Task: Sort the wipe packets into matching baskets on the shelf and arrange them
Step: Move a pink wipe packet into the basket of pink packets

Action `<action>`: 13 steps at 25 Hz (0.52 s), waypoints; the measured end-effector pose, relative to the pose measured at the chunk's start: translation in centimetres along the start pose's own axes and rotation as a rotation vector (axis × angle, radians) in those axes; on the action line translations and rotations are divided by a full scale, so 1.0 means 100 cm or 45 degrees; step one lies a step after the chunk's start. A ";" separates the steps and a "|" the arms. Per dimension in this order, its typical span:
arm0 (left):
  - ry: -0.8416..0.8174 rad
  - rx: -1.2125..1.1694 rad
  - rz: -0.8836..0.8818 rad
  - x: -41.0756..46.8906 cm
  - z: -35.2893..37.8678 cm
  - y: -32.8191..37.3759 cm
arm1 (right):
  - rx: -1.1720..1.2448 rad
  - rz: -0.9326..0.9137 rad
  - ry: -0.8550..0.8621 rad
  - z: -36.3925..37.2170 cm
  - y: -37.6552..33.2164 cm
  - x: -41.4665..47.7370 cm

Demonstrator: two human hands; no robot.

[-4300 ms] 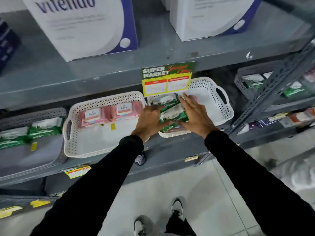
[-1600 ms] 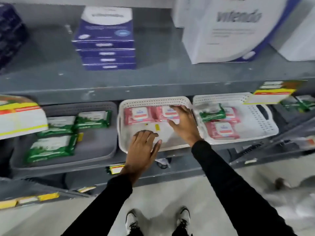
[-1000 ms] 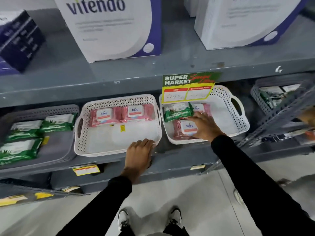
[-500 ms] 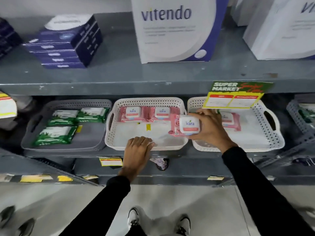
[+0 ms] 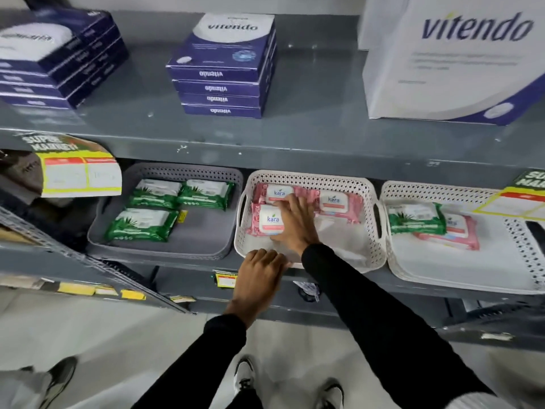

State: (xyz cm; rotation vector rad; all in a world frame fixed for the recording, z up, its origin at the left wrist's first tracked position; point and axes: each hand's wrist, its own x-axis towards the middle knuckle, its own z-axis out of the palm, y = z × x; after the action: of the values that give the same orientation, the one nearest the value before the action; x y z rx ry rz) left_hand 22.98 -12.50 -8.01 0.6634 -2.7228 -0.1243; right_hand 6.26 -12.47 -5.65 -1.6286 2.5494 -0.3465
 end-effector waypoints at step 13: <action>-0.026 -0.120 0.276 0.055 0.027 0.111 | 0.322 0.352 0.185 -0.104 0.199 -0.080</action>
State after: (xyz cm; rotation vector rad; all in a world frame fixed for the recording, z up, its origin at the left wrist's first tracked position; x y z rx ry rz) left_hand 12.65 -5.14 -7.12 0.3395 -2.7669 -0.2060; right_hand -9.95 4.26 -0.69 -1.1865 2.6546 -0.7480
